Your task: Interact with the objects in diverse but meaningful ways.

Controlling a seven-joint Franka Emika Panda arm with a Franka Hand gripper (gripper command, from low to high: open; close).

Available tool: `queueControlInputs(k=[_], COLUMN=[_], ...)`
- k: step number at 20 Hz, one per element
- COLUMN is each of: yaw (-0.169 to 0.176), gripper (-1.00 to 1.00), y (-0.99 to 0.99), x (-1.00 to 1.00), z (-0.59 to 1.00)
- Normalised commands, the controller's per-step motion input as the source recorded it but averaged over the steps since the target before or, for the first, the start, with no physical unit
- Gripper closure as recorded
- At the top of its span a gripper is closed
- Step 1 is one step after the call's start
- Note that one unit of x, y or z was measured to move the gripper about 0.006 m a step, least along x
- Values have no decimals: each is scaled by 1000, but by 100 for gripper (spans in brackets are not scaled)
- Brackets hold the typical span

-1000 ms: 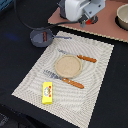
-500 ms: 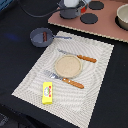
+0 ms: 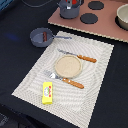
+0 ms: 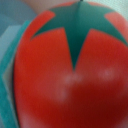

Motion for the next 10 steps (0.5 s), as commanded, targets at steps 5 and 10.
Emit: queueControlInputs(k=[5, 10], yaw=[0, -7], gripper=[100, 100], y=[608, 334], x=[0, 218], z=[-110, -142])
